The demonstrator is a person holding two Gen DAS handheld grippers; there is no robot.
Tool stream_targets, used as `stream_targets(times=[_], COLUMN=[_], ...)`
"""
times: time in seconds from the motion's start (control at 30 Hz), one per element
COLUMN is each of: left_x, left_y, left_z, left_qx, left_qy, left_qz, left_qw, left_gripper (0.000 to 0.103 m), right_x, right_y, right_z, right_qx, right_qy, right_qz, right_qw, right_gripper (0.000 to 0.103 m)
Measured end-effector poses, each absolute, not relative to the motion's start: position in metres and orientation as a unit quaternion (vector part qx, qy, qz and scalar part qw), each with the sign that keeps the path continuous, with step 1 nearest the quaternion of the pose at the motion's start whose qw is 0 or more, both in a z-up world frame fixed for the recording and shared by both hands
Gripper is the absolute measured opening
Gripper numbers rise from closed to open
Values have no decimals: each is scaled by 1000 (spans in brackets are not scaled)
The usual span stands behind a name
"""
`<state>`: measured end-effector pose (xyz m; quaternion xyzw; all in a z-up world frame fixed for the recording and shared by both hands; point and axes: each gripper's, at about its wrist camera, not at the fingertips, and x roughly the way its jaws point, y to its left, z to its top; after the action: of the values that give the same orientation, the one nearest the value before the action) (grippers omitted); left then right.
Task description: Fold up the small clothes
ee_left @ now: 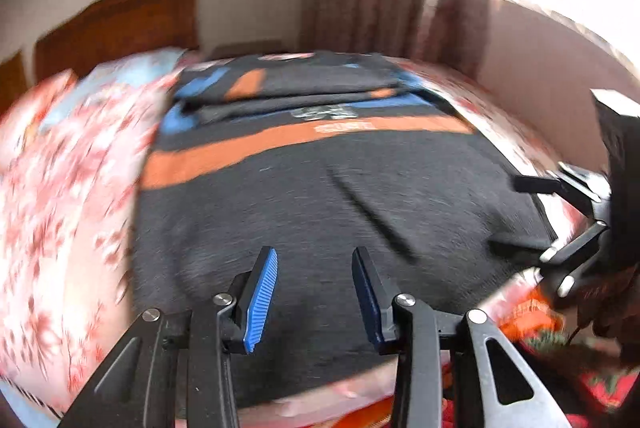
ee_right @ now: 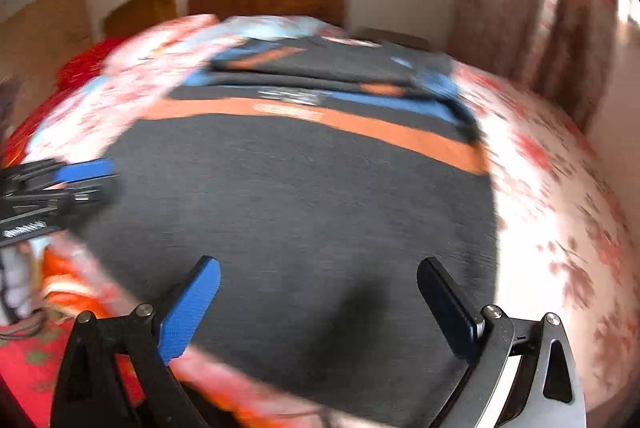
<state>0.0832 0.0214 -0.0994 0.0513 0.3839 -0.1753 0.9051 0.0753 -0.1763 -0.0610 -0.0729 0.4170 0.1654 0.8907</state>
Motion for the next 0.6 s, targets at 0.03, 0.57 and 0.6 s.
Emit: stream_targets(times=[0.03, 0.57, 0.6], left_x=[82, 61, 58], left_y=[15, 98, 106], left_z=[-102, -113, -111], left_qx=[64, -29, -41], left_qy=[388, 384, 378], left_qz=[-179, -160, -159], left_qw=[902, 909, 911], left_gripper=[40, 40, 40], right_x=[70, 32, 28], right_y=[-164, -243, -253], right_z=[-62, -63, -59], right_qx=[-89, -41, -32], right_qy=[417, 423, 417], right_qz=[179, 156, 147], right_qw=[887, 892, 896], right_gripper=[103, 103, 103])
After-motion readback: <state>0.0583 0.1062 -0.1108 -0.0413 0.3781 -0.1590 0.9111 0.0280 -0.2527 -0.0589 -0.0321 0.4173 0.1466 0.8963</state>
